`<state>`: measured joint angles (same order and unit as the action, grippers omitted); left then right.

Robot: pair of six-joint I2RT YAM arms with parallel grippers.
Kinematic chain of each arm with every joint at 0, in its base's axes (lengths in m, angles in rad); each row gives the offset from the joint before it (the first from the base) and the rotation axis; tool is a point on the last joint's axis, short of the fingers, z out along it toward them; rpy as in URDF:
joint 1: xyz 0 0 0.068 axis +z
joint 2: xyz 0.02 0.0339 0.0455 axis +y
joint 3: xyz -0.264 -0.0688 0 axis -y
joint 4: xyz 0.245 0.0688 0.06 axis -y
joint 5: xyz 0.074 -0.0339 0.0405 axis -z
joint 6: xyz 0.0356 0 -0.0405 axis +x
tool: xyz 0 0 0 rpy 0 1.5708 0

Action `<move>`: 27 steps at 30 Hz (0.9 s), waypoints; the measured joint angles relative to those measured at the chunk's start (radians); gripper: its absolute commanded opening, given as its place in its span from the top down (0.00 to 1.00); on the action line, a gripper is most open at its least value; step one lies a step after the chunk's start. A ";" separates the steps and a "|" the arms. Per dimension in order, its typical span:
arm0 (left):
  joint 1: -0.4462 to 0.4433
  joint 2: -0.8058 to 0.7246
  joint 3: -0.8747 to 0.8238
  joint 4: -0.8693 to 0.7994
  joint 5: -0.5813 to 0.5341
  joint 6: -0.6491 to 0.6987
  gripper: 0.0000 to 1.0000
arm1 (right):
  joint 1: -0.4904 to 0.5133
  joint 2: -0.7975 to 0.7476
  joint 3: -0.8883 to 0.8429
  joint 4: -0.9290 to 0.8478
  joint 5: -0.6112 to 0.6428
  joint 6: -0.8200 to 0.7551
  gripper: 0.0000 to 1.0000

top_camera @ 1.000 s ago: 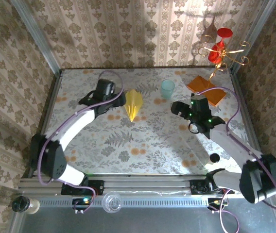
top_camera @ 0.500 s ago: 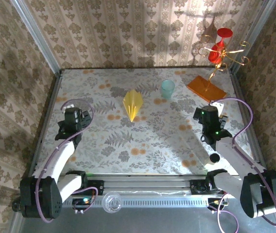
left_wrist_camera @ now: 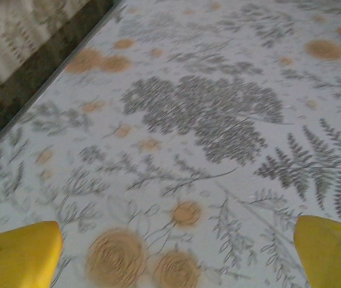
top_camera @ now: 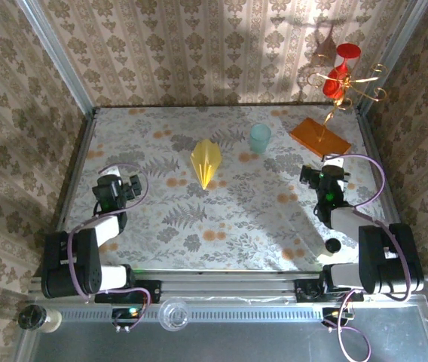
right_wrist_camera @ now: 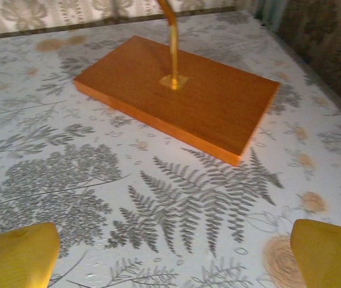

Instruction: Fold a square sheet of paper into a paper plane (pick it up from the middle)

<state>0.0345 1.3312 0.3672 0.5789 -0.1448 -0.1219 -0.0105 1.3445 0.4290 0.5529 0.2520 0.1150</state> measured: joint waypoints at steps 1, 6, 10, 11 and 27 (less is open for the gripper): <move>0.000 0.015 0.000 0.031 0.018 0.012 0.00 | -0.004 0.011 -0.001 0.020 -0.027 -0.002 0.00; 0.005 0.103 -0.001 0.200 0.099 0.065 0.00 | -0.011 0.110 -0.025 0.186 -0.146 -0.012 0.00; 0.006 0.163 -0.001 0.269 0.135 0.089 0.00 | -0.011 0.179 -0.039 0.248 -0.198 -0.017 0.00; 0.006 0.176 -0.001 0.285 0.141 0.093 0.00 | -0.011 0.182 -0.043 0.256 -0.206 -0.019 0.00; -0.098 0.224 -0.001 0.357 -0.017 0.164 0.00 | 0.009 0.182 -0.043 0.286 -0.208 -0.041 0.00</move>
<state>-0.0631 1.5551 0.3664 0.9356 -0.1619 0.0425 -0.0017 1.5269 0.3862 0.8391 0.0444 0.0738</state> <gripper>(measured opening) 0.999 0.999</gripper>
